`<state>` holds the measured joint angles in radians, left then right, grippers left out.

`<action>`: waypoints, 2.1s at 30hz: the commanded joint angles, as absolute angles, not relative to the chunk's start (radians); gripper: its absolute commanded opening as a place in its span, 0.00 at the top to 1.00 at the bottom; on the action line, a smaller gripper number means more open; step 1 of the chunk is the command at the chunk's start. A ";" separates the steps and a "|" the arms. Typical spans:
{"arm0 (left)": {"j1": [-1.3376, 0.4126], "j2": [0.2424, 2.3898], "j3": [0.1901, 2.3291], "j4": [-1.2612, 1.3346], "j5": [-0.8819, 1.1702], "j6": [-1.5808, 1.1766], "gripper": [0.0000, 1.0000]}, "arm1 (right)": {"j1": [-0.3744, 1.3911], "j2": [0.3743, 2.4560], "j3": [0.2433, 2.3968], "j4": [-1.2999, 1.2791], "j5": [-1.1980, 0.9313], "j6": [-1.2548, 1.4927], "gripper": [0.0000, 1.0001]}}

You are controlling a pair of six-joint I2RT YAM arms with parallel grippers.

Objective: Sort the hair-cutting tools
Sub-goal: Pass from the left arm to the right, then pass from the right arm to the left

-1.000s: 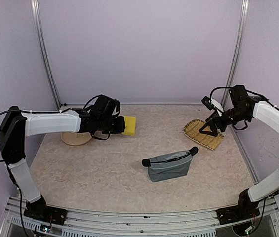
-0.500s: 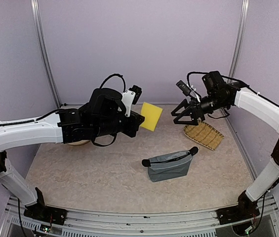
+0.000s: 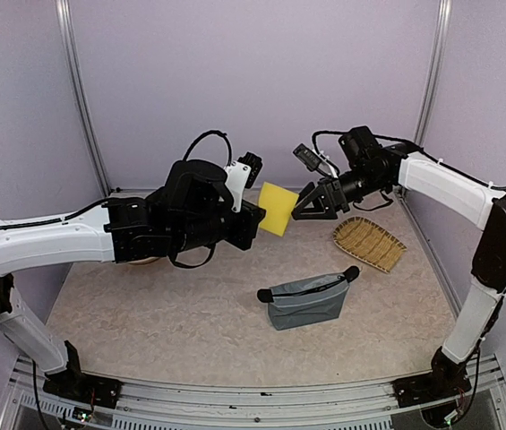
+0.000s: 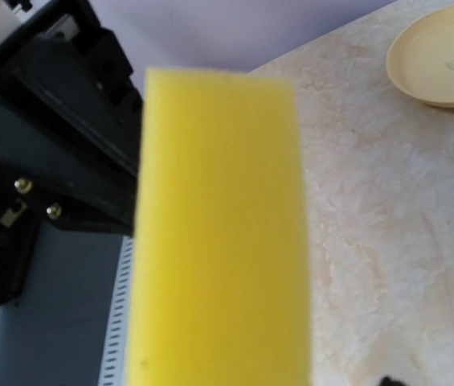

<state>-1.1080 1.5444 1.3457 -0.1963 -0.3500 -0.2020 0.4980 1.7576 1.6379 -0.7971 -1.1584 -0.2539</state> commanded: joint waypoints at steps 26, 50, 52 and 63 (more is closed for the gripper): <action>-1.104 1.545 1.405 -0.241 -0.308 -0.237 0.55 | 0.522 1.807 1.699 -0.904 -1.182 -0.393 1.00; -0.959 1.589 1.421 -0.228 0.336 -0.252 0.53 | 0.522 1.684 1.556 -0.897 -1.216 -0.507 1.00; -0.954 1.594 1.425 -0.227 0.349 -0.253 0.58 | 0.522 1.682 1.554 -0.902 -1.219 -0.514 1.00; -0.928 1.596 1.397 -0.221 0.325 -0.261 0.47 | 0.522 1.659 1.560 -0.956 -1.276 -0.588 1.00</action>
<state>-0.9417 1.5909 1.3922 -0.2253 0.3191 -0.2623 0.5117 1.7042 1.5600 -0.9344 -1.2335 -0.5472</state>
